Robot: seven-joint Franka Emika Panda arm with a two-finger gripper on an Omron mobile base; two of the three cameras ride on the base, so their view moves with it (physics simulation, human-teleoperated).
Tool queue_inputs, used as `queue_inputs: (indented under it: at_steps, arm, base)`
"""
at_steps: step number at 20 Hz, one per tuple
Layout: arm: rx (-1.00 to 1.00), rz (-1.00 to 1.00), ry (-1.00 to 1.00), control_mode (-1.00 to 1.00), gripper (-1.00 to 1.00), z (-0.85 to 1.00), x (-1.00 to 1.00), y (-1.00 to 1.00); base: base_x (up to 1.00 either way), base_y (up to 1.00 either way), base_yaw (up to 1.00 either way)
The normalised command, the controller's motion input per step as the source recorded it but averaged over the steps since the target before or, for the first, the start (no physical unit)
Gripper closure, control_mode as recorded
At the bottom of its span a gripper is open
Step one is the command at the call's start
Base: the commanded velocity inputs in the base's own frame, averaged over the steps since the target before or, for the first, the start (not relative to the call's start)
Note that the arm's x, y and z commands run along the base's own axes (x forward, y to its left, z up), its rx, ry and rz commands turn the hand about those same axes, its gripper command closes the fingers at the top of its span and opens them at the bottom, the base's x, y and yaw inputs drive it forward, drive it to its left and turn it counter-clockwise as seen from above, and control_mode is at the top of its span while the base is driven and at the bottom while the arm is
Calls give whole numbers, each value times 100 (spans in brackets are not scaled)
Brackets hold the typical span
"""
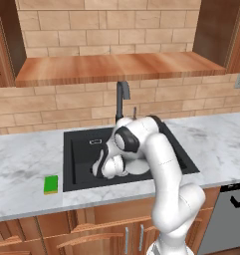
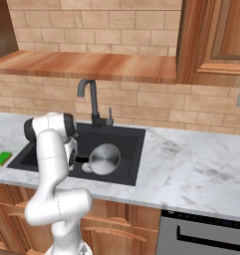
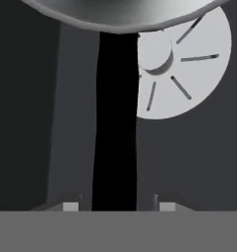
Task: Pick the pan and sponge and place them into the sink. Then turn on the water.
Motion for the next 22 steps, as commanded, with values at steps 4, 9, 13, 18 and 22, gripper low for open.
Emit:
queue_inputs:
  at_steps: [4, 9, 13, 18, 22]
  arm:
    - [0, 0, 0, -100, -100, 10, 0, 0]
    - [0, 0, -3, -100, -100, 51, 0, 0]
    - [0, 0, -2, -100, -100, 56, 0, 0]
    - [0, 2, 0, -100, -100, 35, 0, 1]
    - [0, 14, 0, -100, -100, 27, -5, 11]
  base:
    - [0, 0, 0]
    - [0, 0, 0]
    - [0, 0, 0]
    - [0, 0, 0]
    - [0, 0, 0]
